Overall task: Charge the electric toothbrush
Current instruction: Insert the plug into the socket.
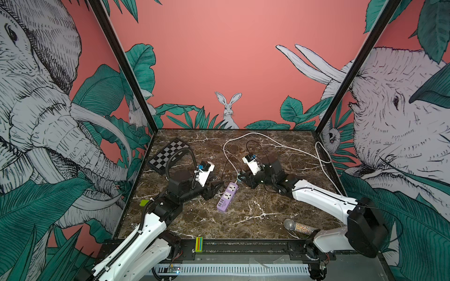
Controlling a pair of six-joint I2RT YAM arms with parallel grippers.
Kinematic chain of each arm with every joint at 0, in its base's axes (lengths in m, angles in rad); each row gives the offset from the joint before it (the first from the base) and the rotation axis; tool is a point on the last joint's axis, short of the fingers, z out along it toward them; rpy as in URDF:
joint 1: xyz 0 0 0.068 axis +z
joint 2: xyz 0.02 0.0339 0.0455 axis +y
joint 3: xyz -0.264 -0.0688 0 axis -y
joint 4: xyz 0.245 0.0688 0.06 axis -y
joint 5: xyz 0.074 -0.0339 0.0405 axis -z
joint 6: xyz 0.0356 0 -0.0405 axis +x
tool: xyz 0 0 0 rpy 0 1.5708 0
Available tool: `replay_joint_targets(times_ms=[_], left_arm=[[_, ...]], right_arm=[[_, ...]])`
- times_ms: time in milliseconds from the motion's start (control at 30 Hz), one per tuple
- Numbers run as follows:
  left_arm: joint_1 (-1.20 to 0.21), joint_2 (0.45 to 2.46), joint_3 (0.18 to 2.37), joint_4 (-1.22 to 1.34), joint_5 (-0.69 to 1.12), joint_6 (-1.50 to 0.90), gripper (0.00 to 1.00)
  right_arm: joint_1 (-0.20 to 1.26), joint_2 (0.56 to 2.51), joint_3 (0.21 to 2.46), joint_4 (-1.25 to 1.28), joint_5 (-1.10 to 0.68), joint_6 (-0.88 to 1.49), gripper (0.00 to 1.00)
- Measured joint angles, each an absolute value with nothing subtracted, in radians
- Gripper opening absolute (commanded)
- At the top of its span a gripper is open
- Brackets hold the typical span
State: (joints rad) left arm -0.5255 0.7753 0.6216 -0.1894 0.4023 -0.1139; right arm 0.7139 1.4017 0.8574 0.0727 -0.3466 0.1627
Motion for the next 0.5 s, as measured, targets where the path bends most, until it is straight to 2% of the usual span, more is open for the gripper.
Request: replay_joint_targets(times_ms=[200,500], left_arm=[[-0.453,0.857,0.632,-0.308,0.395,-0.218,0.52],[-0.430,0.900,0.641,-0.376,0.376,-0.268,0.52]], right_arm=[[0.725,1.478,0.819,0.186,-0.403,0.093,0.27],[0.766,1.528,0.802,0.255,-0.427,0.027,0.27]])
